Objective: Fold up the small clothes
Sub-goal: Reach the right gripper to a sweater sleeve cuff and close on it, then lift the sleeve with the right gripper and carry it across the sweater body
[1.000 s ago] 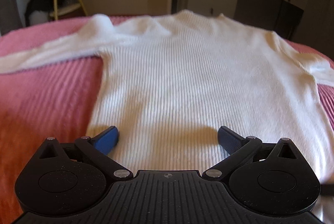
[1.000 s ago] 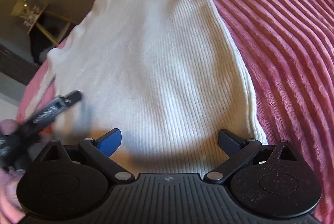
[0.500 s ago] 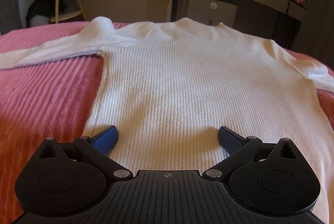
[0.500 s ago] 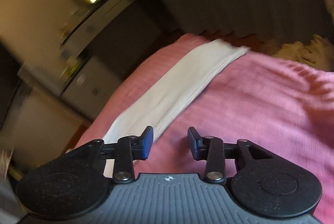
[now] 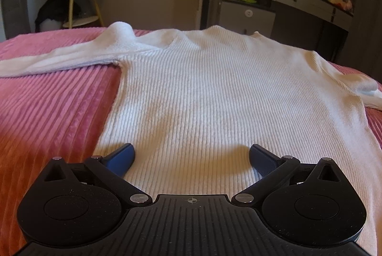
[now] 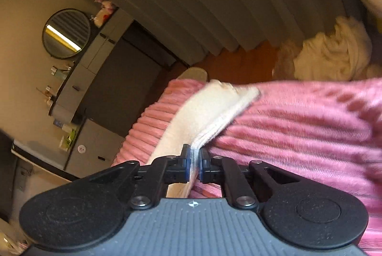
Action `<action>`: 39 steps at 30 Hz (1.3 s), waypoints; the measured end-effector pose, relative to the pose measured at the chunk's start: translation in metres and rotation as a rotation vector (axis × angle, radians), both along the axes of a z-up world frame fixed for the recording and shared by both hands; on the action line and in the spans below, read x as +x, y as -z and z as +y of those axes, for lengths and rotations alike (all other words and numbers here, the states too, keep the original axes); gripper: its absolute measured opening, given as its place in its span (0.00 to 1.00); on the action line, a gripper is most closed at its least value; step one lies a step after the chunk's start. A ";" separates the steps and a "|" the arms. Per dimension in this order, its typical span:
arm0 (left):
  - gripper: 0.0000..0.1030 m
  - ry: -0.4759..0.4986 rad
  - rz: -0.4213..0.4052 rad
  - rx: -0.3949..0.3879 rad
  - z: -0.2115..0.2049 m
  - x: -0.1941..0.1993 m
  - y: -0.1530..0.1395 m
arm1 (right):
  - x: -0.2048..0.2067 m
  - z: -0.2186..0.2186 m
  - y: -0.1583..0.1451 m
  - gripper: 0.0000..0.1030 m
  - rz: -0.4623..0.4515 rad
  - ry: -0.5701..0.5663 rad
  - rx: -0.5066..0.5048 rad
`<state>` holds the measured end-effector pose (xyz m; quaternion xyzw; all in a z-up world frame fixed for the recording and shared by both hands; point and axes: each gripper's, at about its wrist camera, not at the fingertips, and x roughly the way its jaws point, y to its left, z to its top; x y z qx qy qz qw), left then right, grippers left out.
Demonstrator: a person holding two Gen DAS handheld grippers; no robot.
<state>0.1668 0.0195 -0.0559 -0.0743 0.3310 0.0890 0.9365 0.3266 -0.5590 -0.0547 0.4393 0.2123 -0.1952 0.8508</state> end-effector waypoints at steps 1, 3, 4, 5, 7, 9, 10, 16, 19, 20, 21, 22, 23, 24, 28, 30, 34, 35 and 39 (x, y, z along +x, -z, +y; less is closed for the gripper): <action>1.00 -0.001 -0.002 0.002 0.000 0.000 0.000 | -0.006 0.011 -0.015 0.06 -0.002 -0.016 -0.058; 1.00 -0.002 -0.005 0.006 -0.001 -0.001 0.000 | -0.009 0.032 -0.039 0.06 -0.036 -0.068 -0.165; 1.00 -0.002 -0.007 0.010 -0.001 -0.001 0.000 | -0.011 0.044 -0.053 0.06 -0.061 -0.104 -0.215; 1.00 -0.002 -0.008 0.013 -0.002 -0.001 0.000 | -0.012 0.061 -0.068 0.06 -0.091 -0.152 -0.276; 1.00 -0.003 -0.008 0.016 -0.002 -0.001 0.000 | -0.017 0.105 -0.099 0.06 -0.160 -0.283 -0.406; 1.00 -0.003 -0.003 0.017 -0.002 0.000 -0.001 | -0.023 0.155 -0.122 0.06 -0.236 -0.438 -0.499; 1.00 0.001 0.005 0.017 -0.002 0.001 -0.002 | -0.026 0.183 -0.131 0.06 -0.271 -0.527 -0.532; 1.00 0.037 0.026 -0.031 0.008 0.002 -0.012 | -0.045 0.328 -0.113 0.07 -0.295 -0.917 -0.558; 1.00 0.055 0.016 -0.071 0.016 0.001 -0.019 | -0.051 0.360 -0.083 0.17 -0.156 -0.965 -0.452; 1.00 0.062 0.006 -0.083 0.019 0.000 -0.022 | -0.055 0.361 -0.077 0.23 -0.123 -0.924 -0.422; 1.00 0.067 -0.003 -0.093 0.021 0.000 -0.024 | -0.058 0.357 -0.073 0.27 -0.088 -0.871 -0.381; 1.00 0.077 -0.017 -0.109 0.022 0.000 -0.028 | -0.059 0.350 -0.067 0.30 -0.056 -0.823 -0.327; 1.00 0.091 -0.027 -0.122 0.023 0.002 -0.032 | -0.060 0.338 -0.063 0.32 -0.034 -0.771 -0.268; 1.00 0.108 -0.032 -0.134 0.023 0.005 -0.035 | -0.061 0.327 -0.060 0.32 -0.010 -0.726 -0.223; 1.00 0.172 -0.049 -0.227 0.026 0.032 -0.044 | -0.066 0.282 -0.045 0.32 0.059 -0.545 -0.069; 1.00 0.185 -0.036 -0.279 0.027 0.054 -0.043 | -0.068 0.269 -0.032 0.32 0.015 -0.520 -0.001; 1.00 0.163 -0.003 -0.338 0.030 0.100 -0.036 | -0.060 0.250 -0.008 0.32 -0.029 -0.535 0.119; 1.00 0.159 0.010 -0.376 0.032 0.111 -0.033 | -0.057 0.244 -0.004 0.32 -0.026 -0.525 0.138; 0.99 0.143 0.066 -0.514 0.035 0.142 -0.016 | -0.052 0.226 0.004 0.33 -0.074 -0.491 0.183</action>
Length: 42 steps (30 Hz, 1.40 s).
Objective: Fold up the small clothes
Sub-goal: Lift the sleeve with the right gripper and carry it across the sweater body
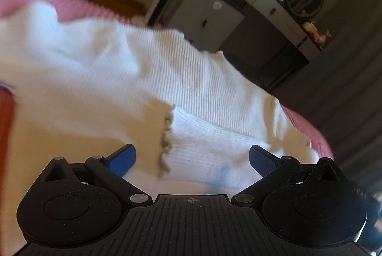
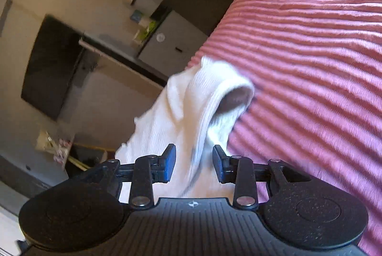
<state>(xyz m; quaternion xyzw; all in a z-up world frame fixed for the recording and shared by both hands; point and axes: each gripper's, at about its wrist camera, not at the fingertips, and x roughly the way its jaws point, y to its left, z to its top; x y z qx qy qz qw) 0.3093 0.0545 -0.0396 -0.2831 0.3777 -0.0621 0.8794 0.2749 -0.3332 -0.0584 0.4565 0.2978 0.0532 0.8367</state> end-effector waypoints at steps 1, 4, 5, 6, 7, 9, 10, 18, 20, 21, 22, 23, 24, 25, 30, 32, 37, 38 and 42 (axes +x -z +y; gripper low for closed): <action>0.94 -0.001 0.001 -0.006 -0.002 0.004 0.002 | 0.003 -0.001 0.003 0.33 -0.004 0.003 0.008; 0.77 0.027 -0.001 0.001 -0.009 0.015 0.002 | 0.007 -0.005 0.014 0.35 -0.009 0.019 0.041; 0.71 0.037 -0.002 -0.001 -0.011 0.016 0.002 | 0.012 -0.004 0.014 0.35 -0.005 0.027 0.061; 0.66 0.043 -0.002 -0.001 -0.012 0.018 0.001 | 0.015 -0.006 0.016 0.35 -0.002 0.034 0.081; 0.53 0.044 0.007 0.009 -0.013 0.020 0.001 | 0.015 -0.007 0.018 0.35 -0.003 0.037 0.101; 0.22 0.033 0.028 0.031 -0.012 0.023 0.001 | 0.015 -0.008 0.020 0.35 -0.014 0.034 0.116; 0.11 0.026 0.035 0.036 -0.009 0.024 -0.001 | 0.015 -0.008 0.020 0.36 -0.020 0.035 0.113; 0.10 -0.028 -0.151 0.043 0.026 -0.003 -0.063 | 0.014 -0.011 0.017 0.40 -0.071 0.058 0.190; 0.11 -0.044 -0.162 0.048 0.038 -0.006 -0.070 | 0.015 -0.008 0.017 0.41 -0.066 0.049 0.186; 0.11 -0.054 -0.166 0.066 0.042 -0.008 -0.071 | 0.015 -0.006 0.017 0.41 -0.066 0.042 0.180; 0.11 -0.066 -0.168 0.086 0.046 -0.010 -0.073 | 0.016 -0.004 0.017 0.40 -0.074 0.035 0.172; 0.11 -0.073 -0.165 0.088 0.052 -0.012 -0.072 | 0.017 -0.002 0.016 0.38 -0.081 0.029 0.163; 0.11 -0.076 -0.164 0.080 0.057 -0.015 -0.072 | 0.018 0.000 0.015 0.36 -0.086 0.023 0.152; 0.11 -0.082 -0.157 0.080 0.060 -0.015 -0.071 | 0.019 0.002 0.015 0.35 -0.083 0.021 0.141; 0.11 -0.107 -0.115 0.111 0.069 -0.013 -0.062 | 0.023 0.008 0.021 0.07 -0.026 0.018 0.097; 0.11 -0.117 -0.128 0.106 0.072 -0.014 -0.062 | 0.024 0.008 0.022 0.06 -0.017 0.010 0.084; 0.11 -0.143 -0.134 0.152 0.073 -0.014 -0.062 | 0.021 0.006 0.013 0.06 -0.127 -0.049 0.170; 0.13 -0.145 -0.115 0.180 0.072 -0.012 -0.059 | 0.022 0.009 0.010 0.06 -0.092 -0.062 0.101; 0.25 -0.150 -0.008 0.343 0.065 -0.007 -0.044 | 0.032 0.027 0.006 0.06 0.085 -0.107 -0.211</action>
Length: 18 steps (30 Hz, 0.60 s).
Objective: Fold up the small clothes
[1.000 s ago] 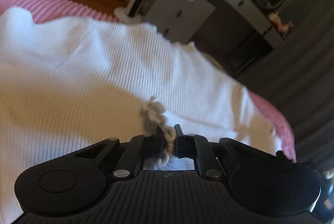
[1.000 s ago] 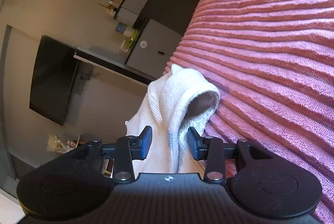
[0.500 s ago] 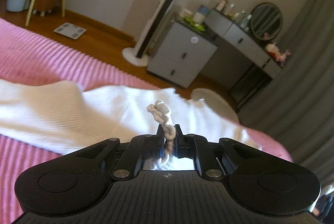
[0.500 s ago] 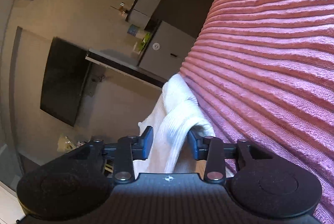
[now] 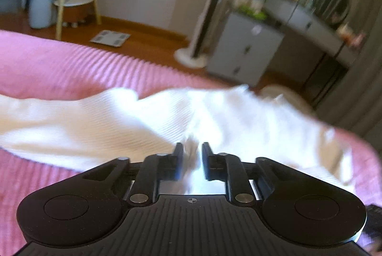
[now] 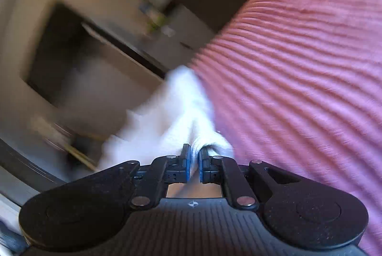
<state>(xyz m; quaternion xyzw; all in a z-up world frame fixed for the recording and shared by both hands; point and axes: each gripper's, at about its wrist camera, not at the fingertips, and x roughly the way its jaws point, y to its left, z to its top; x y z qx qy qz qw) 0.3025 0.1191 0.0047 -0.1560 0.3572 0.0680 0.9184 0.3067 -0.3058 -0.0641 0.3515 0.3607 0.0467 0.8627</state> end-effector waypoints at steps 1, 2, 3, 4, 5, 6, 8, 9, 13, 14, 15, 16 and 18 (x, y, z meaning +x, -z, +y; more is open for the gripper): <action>0.35 -0.011 0.019 0.036 -0.003 -0.001 0.002 | 0.000 0.000 0.000 0.06 0.006 -0.003 0.011; 0.45 -0.016 0.024 0.071 -0.008 -0.003 0.002 | 0.001 -0.001 -0.003 0.07 0.021 -0.010 0.011; 0.49 -0.015 0.014 0.100 -0.013 -0.005 0.000 | 0.001 -0.002 -0.007 0.07 0.030 -0.023 0.010; 0.51 -0.007 0.000 0.122 -0.019 -0.008 -0.003 | -0.001 -0.005 -0.009 0.08 0.027 -0.022 0.019; 0.52 0.010 -0.022 0.151 -0.026 -0.010 -0.008 | -0.003 -0.009 -0.012 0.09 0.019 -0.016 0.027; 0.53 0.032 -0.045 0.172 -0.035 -0.011 -0.014 | -0.005 -0.013 -0.014 0.11 0.010 -0.007 0.028; 0.63 0.110 -0.101 0.173 -0.058 -0.009 -0.026 | -0.011 -0.021 -0.023 0.17 -0.016 0.020 0.011; 0.66 0.157 -0.120 0.157 -0.068 -0.005 -0.030 | -0.014 -0.024 -0.026 0.20 -0.045 0.037 0.002; 0.73 0.370 -0.114 0.026 -0.117 0.024 -0.030 | -0.020 -0.016 -0.029 0.20 -0.165 0.026 0.008; 0.72 0.399 -0.104 0.011 -0.127 0.031 -0.026 | -0.018 -0.012 -0.027 0.20 -0.179 0.005 0.013; 0.72 0.417 -0.093 0.004 -0.135 0.038 -0.021 | -0.015 -0.008 -0.024 0.19 -0.189 -0.016 0.010; 0.72 0.435 -0.073 -0.005 -0.142 0.048 -0.015 | -0.013 -0.002 -0.022 0.19 -0.198 -0.037 -0.005; 0.71 0.463 -0.029 -0.055 -0.150 0.064 -0.004 | -0.007 0.009 -0.018 0.18 -0.215 -0.075 -0.036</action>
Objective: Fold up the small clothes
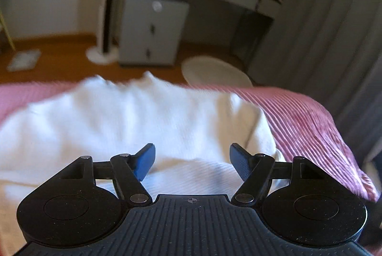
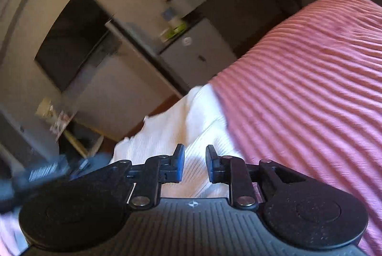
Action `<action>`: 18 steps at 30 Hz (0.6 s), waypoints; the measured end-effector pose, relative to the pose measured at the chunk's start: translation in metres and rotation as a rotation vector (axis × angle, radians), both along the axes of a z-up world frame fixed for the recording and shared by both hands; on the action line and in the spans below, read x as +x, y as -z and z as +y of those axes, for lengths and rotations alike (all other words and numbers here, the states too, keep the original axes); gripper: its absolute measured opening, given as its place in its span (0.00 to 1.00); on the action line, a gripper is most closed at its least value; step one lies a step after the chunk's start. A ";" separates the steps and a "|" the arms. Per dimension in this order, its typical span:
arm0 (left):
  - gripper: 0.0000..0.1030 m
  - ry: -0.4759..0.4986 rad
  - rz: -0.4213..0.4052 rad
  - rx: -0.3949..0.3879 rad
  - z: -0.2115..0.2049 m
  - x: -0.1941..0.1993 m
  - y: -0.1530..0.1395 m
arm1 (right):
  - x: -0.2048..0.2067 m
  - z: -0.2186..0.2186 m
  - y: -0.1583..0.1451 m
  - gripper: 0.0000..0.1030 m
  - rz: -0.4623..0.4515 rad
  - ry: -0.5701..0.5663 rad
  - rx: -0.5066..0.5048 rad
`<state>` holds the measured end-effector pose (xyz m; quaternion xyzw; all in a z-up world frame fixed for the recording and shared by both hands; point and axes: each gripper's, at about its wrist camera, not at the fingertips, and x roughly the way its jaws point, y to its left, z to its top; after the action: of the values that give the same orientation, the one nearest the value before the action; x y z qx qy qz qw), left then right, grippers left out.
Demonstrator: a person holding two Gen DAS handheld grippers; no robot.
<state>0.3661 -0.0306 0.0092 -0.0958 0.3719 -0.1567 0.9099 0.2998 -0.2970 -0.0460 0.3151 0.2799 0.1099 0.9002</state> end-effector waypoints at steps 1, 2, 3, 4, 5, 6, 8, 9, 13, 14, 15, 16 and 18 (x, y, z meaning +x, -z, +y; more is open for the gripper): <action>0.71 0.019 0.032 -0.037 -0.001 0.008 0.006 | 0.003 0.005 0.002 0.17 0.006 -0.013 -0.008; 0.71 0.039 0.060 -0.062 -0.004 0.014 0.010 | 0.007 0.009 0.006 0.17 0.033 -0.024 -0.016; 0.70 0.069 0.097 -0.078 -0.008 0.021 0.015 | 0.011 0.011 0.011 0.16 0.086 -0.031 -0.032; 0.69 0.093 0.130 -0.074 -0.014 0.024 0.022 | 0.016 0.013 0.015 0.16 0.122 -0.037 -0.041; 0.65 0.110 0.154 -0.053 -0.018 0.026 0.026 | 0.017 0.012 0.017 0.13 0.126 -0.039 -0.043; 0.62 0.129 0.170 -0.035 -0.021 0.028 0.030 | 0.018 0.012 0.017 0.13 0.125 -0.041 -0.042; 0.53 0.145 0.186 -0.029 -0.023 0.031 0.035 | 0.018 0.010 0.015 0.13 0.129 -0.041 -0.033; 0.49 0.147 0.185 -0.036 -0.021 0.032 0.036 | 0.020 0.010 0.015 0.13 0.130 -0.042 -0.033; 0.08 0.152 0.161 -0.074 -0.019 0.030 0.033 | 0.018 0.011 0.012 0.13 0.128 -0.042 -0.037; 0.02 0.157 0.142 -0.073 -0.021 0.027 0.031 | 0.018 0.010 0.012 0.13 0.127 -0.043 -0.037; 0.02 0.164 0.117 -0.064 -0.025 0.028 0.027 | 0.018 0.011 0.012 0.13 0.126 -0.042 -0.035; 0.02 0.170 0.068 -0.057 -0.027 0.023 0.021 | 0.018 0.011 0.012 0.13 0.127 -0.042 -0.030; 0.02 0.165 -0.019 -0.058 -0.028 0.017 0.009 | 0.020 0.012 0.011 0.13 0.127 -0.042 -0.030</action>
<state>0.3831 -0.0584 0.0007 -0.0895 0.3650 -0.2429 0.8943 0.3197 -0.2850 -0.0567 0.3019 0.3445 0.1041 0.8828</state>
